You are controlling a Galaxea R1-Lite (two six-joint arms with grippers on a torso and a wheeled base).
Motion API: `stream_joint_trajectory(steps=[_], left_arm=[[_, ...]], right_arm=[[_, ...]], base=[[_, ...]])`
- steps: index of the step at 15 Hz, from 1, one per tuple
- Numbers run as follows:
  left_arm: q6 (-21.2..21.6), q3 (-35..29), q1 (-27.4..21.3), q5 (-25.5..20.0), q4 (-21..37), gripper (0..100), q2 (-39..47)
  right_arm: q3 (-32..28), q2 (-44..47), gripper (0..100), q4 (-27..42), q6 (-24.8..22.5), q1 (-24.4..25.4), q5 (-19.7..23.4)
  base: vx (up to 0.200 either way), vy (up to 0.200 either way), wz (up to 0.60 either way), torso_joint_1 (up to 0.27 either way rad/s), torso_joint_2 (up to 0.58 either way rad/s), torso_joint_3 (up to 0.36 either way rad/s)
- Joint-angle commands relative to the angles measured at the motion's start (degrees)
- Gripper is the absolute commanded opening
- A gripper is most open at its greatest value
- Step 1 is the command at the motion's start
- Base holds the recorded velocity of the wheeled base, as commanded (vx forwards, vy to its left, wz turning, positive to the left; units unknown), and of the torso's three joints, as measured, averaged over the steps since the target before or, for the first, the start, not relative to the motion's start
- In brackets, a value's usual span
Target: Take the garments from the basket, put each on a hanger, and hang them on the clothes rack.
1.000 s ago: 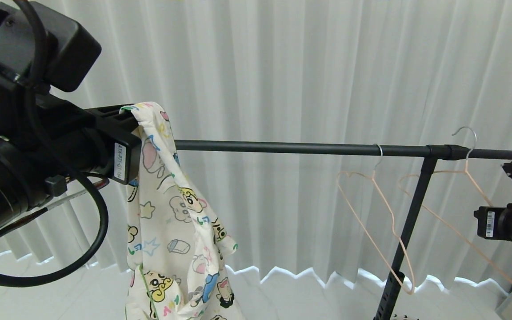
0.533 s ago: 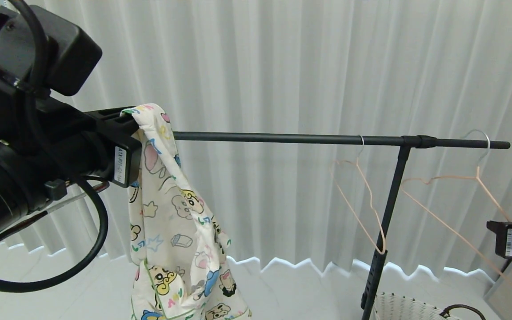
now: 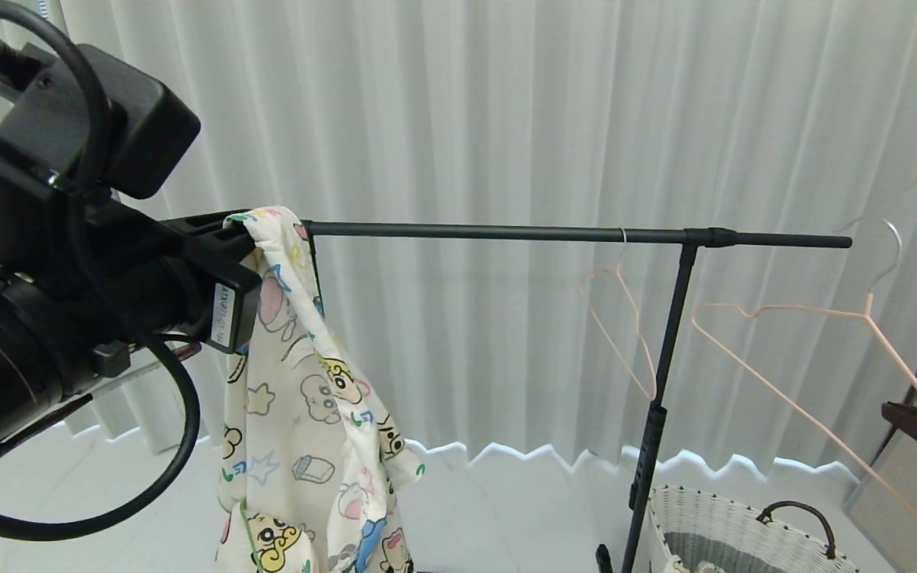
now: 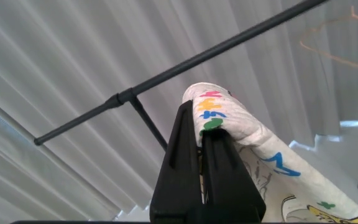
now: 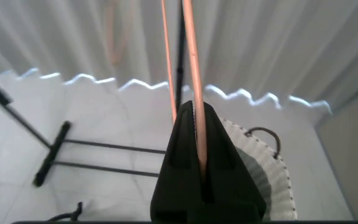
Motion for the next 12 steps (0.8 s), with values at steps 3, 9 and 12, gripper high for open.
stream_joint_trajectory(steps=[3,9,12], left_arm=[[-0.43,3.77,0.00,0.05,-0.03,0,0.09],[-17.30,7.37,0.09,3.83,0.14,0,6.60],[-25.39,6.40,0.00,6.38,0.14,0,11.43]], right_arm=[[1.16,-6.61,0,0.26,0.61,15.89,0.77],[2.21,-9.60,0,0.43,12.29,43.93,0.59],[1.95,-8.89,0,0.34,16.95,53.16,0.68]], base=[[0.000,0.000,0.00,0.000,0.00,0.000],[0.000,0.000,0.00,0.000,0.00,0.000],[0.000,0.000,0.00,0.000,0.00,0.000]])
